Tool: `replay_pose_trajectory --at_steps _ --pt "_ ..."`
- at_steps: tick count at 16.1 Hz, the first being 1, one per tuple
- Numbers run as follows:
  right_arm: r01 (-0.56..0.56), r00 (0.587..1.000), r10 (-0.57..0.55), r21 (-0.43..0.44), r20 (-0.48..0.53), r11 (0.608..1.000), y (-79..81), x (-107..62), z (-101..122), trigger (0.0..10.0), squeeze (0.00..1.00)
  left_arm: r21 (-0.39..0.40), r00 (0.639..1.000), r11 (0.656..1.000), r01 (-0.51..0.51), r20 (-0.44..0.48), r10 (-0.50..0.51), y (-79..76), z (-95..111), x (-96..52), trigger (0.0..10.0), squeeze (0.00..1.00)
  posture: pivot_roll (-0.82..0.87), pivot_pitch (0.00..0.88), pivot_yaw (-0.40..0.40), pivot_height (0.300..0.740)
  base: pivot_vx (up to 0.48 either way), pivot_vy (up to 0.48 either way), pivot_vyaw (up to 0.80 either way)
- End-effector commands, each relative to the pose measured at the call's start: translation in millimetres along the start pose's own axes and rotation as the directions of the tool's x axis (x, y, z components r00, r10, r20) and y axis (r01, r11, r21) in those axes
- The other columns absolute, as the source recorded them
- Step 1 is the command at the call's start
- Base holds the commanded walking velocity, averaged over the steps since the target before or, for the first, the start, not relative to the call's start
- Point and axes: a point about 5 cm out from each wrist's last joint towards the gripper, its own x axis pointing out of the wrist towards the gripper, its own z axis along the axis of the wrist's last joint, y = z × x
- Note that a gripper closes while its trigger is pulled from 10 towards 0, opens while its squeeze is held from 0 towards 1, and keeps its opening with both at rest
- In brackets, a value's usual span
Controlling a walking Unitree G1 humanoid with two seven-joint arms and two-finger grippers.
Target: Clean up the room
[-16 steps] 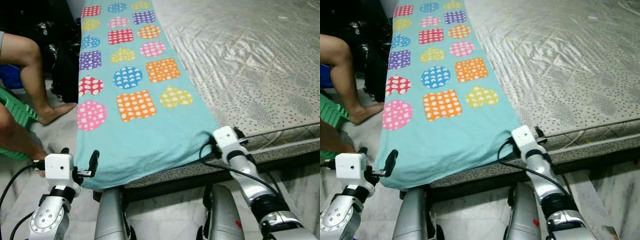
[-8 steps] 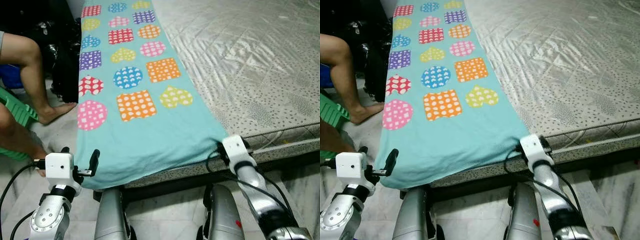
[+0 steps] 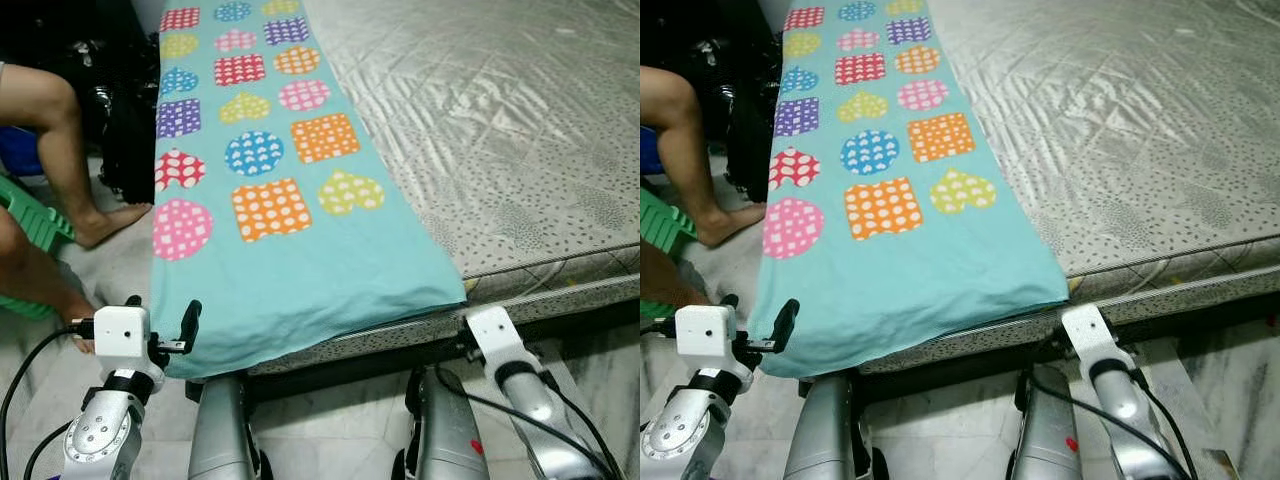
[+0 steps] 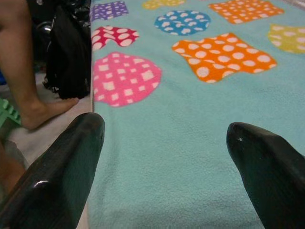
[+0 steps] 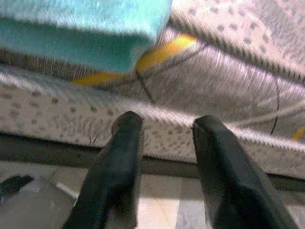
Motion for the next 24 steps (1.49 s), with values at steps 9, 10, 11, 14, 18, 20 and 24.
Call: replay_pose_trajectory --at_steps 9,10,11,14,18,20,24 --pt "-0.237 0.971 0.184 0.539 0.151 0.808 20.3 0.8 50.8 10.0 1.00 -0.055 0.999 0.998 -0.010 -0.040 0.008 3.9 -9.3 3.2 10.0 0.00 -0.06 0.148 0.063 0.535 0.000 0.000 0.00" --pt "-0.256 0.966 0.193 0.565 0.170 0.785 24.0 -0.5 55.6 10.0 1.00 -0.054 0.999 0.999 -0.008 -0.040 0.006 3.7 -9.4 3.4 10.0 0.00 -0.06 0.149 0.063 0.535 0.000 0.000 0.00" --pt "-0.271 0.962 0.205 0.569 0.179 0.776 25.5 -1.2 57.1 10.0 1.00 -0.056 0.999 0.998 -0.008 -0.040 0.006 3.7 -9.2 3.6 10.0 0.00 -0.06 0.150 0.064 0.535 0.000 0.000 0.00" --pt "-0.281 0.960 0.218 0.579 0.178 0.765 27.3 -2.8 58.7 10.0 1.00 -0.061 0.999 0.998 -0.007 -0.043 0.005 4.3 -9.7 3.7 10.0 0.00 -0.05 0.153 0.067 0.535 0.000 0.000 0.00" --pt "-0.244 0.970 0.204 0.555 0.135 0.795 33.8 -1.5 60.5 10.0 1.00 -0.063 0.999 0.998 -0.008 -0.048 0.005 4.9 -9.8 3.2 10.0 0.00 -0.05 0.159 0.069 0.535 0.000 0.000 0.00" --pt "-0.190 0.982 0.158 0.521 0.106 0.832 30.9 0.5 58.7 10.0 1.00 -0.063 0.999 0.998 -0.009 -0.049 0.006 5.0 -9.7 3.2 10.0 0.00 -0.05 0.159 0.069 0.535 0.000 0.000 0.00" --pt "-0.072 0.991 0.012 0.460 0.133 0.885 14.9 2.6 66.0 10.0 1.00 -0.067 0.999 0.998 -0.012 -0.054 0.008 5.4 -9.8 3.4 10.0 0.00 -0.05 0.160 0.071 0.535 0.000 0.000 0.00"
